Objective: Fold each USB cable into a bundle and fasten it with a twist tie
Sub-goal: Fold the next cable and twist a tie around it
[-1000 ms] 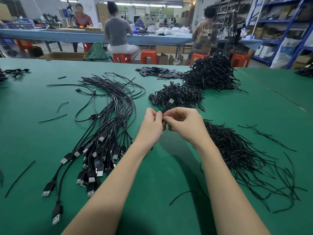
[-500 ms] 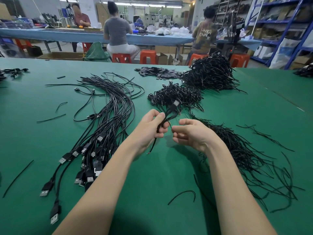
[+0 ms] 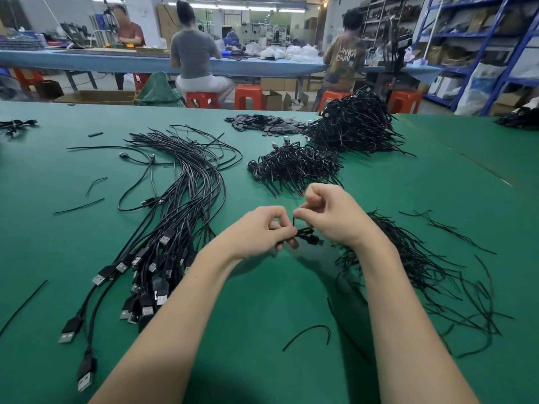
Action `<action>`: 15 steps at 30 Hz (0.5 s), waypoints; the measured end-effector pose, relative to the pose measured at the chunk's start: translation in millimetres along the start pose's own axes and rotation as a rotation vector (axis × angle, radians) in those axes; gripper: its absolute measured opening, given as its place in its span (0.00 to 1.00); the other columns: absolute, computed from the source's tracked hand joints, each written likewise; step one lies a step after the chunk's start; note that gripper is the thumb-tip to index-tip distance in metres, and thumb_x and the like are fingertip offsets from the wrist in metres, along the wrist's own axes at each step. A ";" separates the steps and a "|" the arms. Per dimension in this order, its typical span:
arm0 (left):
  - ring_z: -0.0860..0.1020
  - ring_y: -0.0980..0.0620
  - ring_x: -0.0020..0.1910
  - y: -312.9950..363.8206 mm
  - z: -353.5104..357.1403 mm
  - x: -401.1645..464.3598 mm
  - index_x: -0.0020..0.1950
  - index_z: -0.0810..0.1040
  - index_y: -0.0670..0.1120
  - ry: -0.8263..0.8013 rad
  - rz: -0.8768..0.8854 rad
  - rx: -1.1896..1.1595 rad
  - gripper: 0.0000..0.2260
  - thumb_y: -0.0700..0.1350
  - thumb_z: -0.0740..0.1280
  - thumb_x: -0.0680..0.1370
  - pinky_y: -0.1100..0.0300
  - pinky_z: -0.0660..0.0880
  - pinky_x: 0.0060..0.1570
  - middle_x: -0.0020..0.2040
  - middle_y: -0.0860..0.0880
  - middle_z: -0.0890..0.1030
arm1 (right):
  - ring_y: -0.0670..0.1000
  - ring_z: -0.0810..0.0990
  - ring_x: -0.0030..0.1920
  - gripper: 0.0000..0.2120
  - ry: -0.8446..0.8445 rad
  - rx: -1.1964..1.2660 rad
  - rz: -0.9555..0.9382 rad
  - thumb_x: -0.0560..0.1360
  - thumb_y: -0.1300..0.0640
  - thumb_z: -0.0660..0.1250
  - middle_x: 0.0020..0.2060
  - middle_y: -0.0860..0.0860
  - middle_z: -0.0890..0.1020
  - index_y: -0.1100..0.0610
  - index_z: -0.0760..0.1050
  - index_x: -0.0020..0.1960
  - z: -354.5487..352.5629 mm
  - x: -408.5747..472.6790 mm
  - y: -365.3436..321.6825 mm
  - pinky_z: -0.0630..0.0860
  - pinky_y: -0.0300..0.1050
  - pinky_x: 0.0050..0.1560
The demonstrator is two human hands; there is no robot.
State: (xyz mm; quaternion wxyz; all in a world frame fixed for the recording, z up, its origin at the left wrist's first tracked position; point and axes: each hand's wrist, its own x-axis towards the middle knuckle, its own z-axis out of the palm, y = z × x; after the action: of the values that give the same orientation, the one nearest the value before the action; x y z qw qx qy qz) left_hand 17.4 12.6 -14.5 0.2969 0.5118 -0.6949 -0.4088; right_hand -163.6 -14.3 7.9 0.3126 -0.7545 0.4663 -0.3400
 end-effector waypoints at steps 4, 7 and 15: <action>0.73 0.52 0.28 -3.8 3.6 6.0 0.47 0.74 0.48 0.303 -0.008 -0.043 0.05 0.47 0.68 0.80 0.61 0.68 0.32 0.36 0.47 0.86 | 0.46 0.74 0.32 0.22 0.112 0.000 -0.044 0.75 0.63 0.71 0.33 0.48 0.81 0.53 0.59 0.35 6.9 1.7 -10.6 0.74 0.46 0.39; 0.75 0.59 0.26 -4.4 2.1 5.4 0.48 0.78 0.48 0.433 0.057 -0.051 0.03 0.46 0.70 0.79 0.69 0.67 0.26 0.33 0.53 0.85 | 0.51 0.81 0.35 0.21 0.076 0.066 -0.001 0.76 0.64 0.71 0.36 0.53 0.84 0.53 0.61 0.35 5.2 0.6 -11.3 0.79 0.52 0.42; 0.77 0.49 0.34 -6.2 10.0 3.7 0.49 0.78 0.45 0.557 0.274 0.288 0.01 0.41 0.67 0.79 0.53 0.76 0.38 0.36 0.49 0.82 | 0.48 0.86 0.35 0.07 0.150 0.091 0.135 0.71 0.52 0.79 0.31 0.48 0.85 0.53 0.83 0.40 10.9 4.0 -22.9 0.83 0.40 0.34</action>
State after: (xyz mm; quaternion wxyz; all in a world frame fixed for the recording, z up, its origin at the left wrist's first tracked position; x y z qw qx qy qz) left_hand 10.9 10.9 -24.9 0.4521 0.5422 -0.7001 -0.1072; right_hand -142.2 -7.9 20.7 0.3329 -0.6788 0.5224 -0.3944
